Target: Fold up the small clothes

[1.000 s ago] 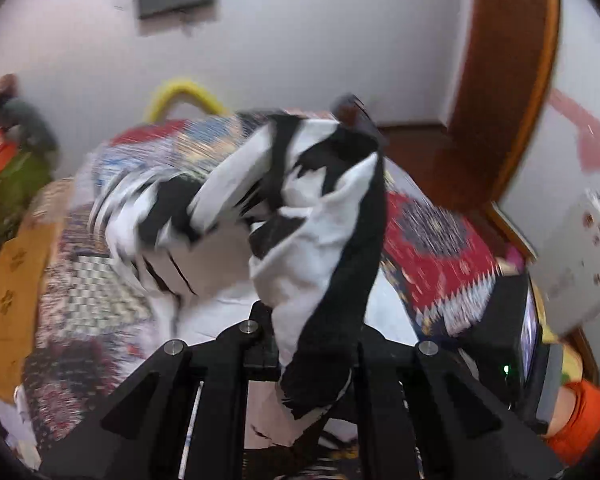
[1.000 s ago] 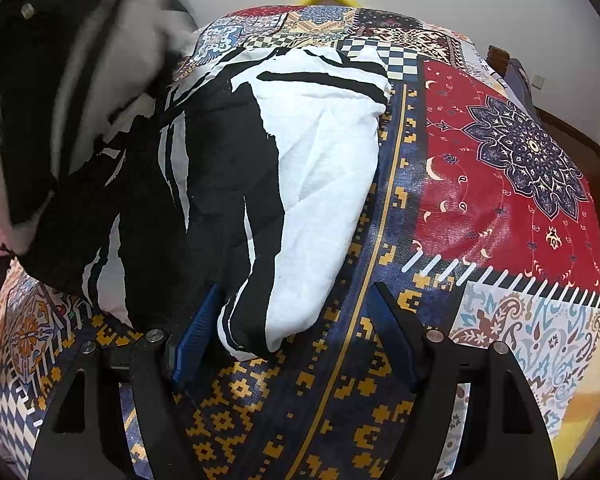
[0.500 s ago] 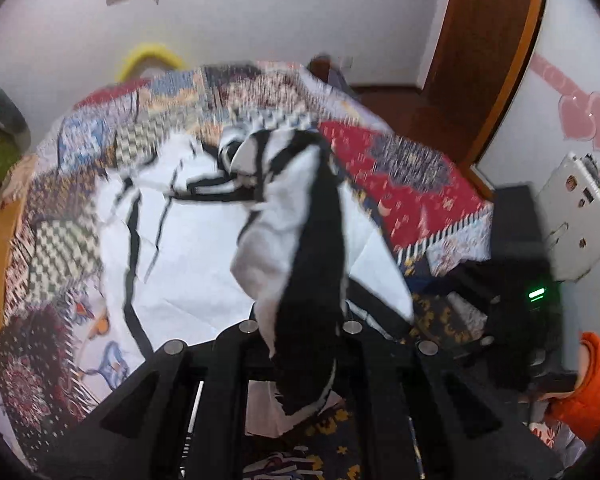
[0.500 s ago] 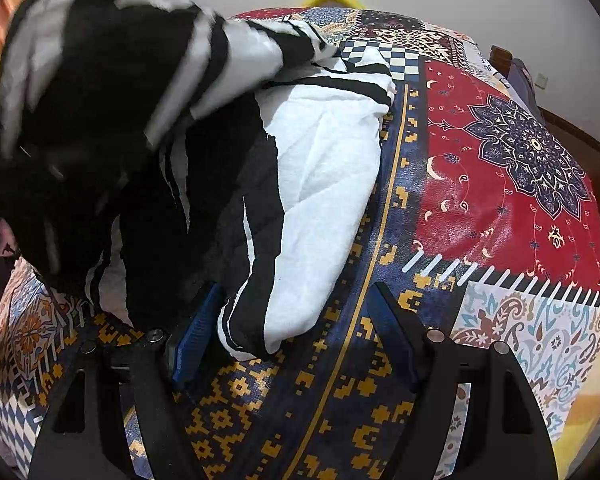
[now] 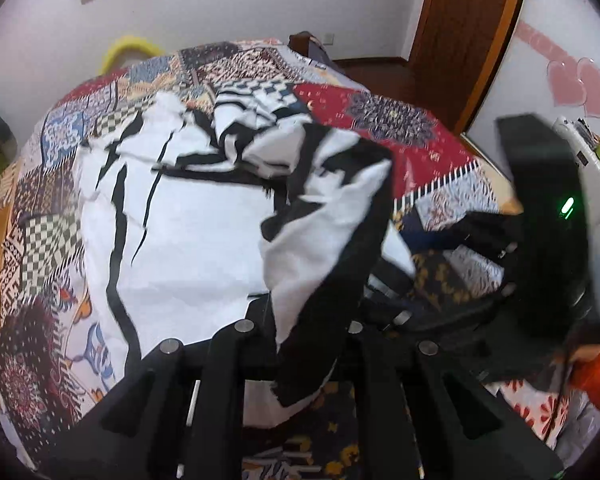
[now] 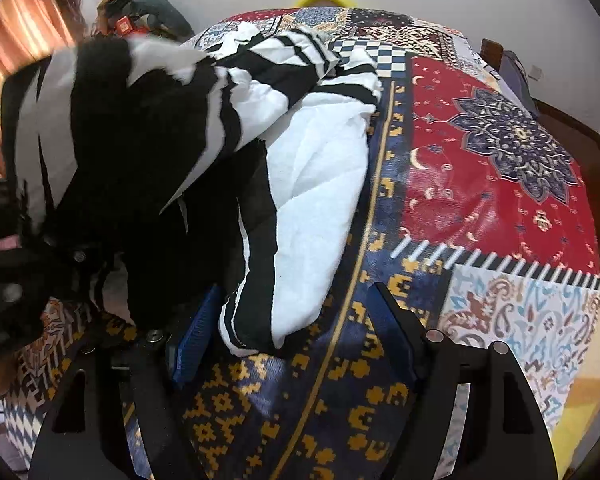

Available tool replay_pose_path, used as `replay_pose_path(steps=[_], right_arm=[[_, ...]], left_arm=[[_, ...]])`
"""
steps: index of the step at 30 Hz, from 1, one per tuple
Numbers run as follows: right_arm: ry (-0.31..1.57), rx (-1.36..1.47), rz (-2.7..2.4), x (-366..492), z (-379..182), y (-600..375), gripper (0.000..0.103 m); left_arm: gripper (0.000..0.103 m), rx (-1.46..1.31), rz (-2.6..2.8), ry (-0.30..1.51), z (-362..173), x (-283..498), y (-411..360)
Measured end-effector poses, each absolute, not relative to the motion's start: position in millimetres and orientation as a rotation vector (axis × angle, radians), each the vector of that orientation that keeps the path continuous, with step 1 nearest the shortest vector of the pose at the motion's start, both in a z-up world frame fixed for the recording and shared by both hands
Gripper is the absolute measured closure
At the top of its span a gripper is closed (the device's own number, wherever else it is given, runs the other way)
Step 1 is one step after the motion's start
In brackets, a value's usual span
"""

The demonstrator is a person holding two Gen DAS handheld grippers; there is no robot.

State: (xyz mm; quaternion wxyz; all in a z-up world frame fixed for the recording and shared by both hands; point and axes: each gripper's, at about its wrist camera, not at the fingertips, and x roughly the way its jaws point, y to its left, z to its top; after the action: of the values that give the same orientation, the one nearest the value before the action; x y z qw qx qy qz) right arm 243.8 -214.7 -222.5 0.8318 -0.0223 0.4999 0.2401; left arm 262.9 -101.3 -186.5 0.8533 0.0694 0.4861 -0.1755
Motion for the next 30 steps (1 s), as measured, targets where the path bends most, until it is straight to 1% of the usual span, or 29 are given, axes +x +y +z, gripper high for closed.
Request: replay_pose_path(steps=[1, 2, 4, 5, 6, 7, 10, 12, 16, 18, 19, 23, 26, 30], right_arm=[[1.054, -0.052, 0.506, 242, -220, -216, 0.031], [1.048, -0.056, 0.502, 241, -218, -218, 0.031], [1.029, -0.061, 0.491, 238, -210, -221, 0.031], [1.015, -0.066, 0.483, 236, -205, -223, 0.031], [1.005, -0.071, 0.475, 234, -201, -223, 0.031], [0.988, -0.079, 0.466, 232, -195, -225, 0.031], [0.940, -0.079, 0.448, 229, -179, -232, 0.031], [0.908, -0.061, 0.441, 229, -167, -237, 0.031], [0.846, -0.023, 0.442, 234, -145, -242, 0.031], [0.820, -0.014, 0.449, 234, -135, -240, 0.031], [0.808, -0.008, 0.458, 235, -130, -238, 0.031], [0.804, -0.018, 0.475, 238, -131, -224, 0.031], [0.838, -0.042, 0.480, 243, -147, -213, 0.031], [0.927, -0.052, 0.459, 251, -180, -205, 0.031]], left_arm=[[0.089, 0.141, -0.373, 1.030, -186, 259, -99], [0.085, 0.134, -0.378, 1.035, -185, 256, -96], [0.075, 0.112, -0.395, 1.039, -179, 248, -91], [0.065, 0.111, -0.393, 1.028, -175, 243, -88], [0.058, 0.115, -0.386, 1.009, -171, 238, -86], [0.056, 0.117, -0.380, 0.993, -166, 234, -83], [0.053, 0.101, -0.359, 0.960, -152, 226, -71], [0.049, 0.070, -0.339, 0.938, -143, 225, -59], [0.046, -0.012, -0.304, 0.886, -124, 226, -30], [0.041, -0.026, -0.272, 0.863, -119, 226, -19], [0.040, -0.026, -0.248, 0.857, -118, 229, -13], [0.040, -0.004, -0.161, 0.908, -134, 241, 0], [0.040, -0.010, -0.144, 0.986, -159, 251, 5], [0.040, 0.008, -0.135, 1.083, -196, 257, 3]])
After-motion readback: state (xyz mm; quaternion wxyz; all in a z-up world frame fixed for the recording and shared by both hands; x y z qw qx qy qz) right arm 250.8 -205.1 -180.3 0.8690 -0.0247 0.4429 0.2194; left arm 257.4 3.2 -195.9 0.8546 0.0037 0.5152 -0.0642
